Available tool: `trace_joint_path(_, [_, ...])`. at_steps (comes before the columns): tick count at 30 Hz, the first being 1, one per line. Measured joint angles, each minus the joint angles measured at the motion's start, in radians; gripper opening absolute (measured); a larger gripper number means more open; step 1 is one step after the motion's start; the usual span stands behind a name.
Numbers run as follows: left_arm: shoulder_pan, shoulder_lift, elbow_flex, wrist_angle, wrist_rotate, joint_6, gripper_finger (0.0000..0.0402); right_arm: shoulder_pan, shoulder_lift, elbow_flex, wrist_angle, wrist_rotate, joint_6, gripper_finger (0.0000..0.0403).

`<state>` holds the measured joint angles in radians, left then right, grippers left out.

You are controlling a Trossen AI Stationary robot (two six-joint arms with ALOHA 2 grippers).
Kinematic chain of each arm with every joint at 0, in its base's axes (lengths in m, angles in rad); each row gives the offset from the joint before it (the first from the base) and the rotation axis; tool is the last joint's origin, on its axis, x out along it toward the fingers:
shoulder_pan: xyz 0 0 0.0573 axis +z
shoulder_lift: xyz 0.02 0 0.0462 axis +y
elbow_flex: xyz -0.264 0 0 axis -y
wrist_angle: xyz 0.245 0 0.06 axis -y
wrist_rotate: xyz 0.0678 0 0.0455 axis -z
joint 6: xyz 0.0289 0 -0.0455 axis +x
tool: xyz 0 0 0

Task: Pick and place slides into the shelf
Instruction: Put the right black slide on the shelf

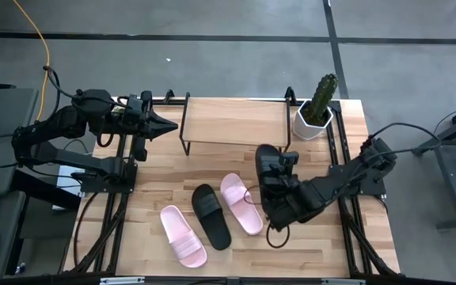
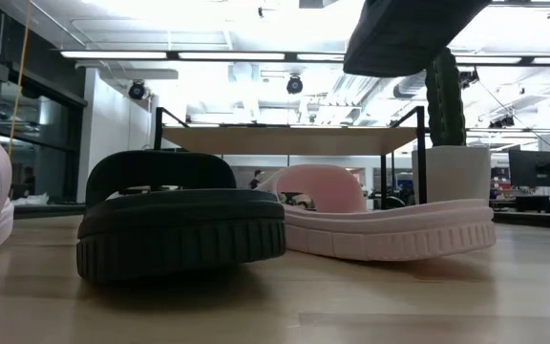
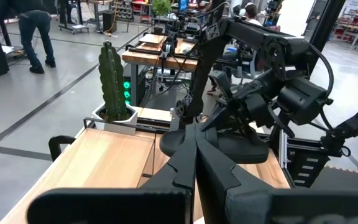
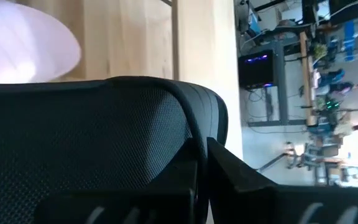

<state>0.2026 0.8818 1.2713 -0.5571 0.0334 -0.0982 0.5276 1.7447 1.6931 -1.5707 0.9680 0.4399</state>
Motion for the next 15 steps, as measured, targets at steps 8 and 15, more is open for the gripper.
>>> trace_joint_path(8, [0.0,0.0,0.0,0.0,0.0,0.0,0.0001,-0.076,-0.014,0.002,0.0,0.026,-0.103,0.0])
trace_joint_path(15, [0.0,0.0,0.0,-0.001,0.0,0.0,0.0001,-0.144,-0.1,0.002,-0.001,0.042,-0.176,0.0])
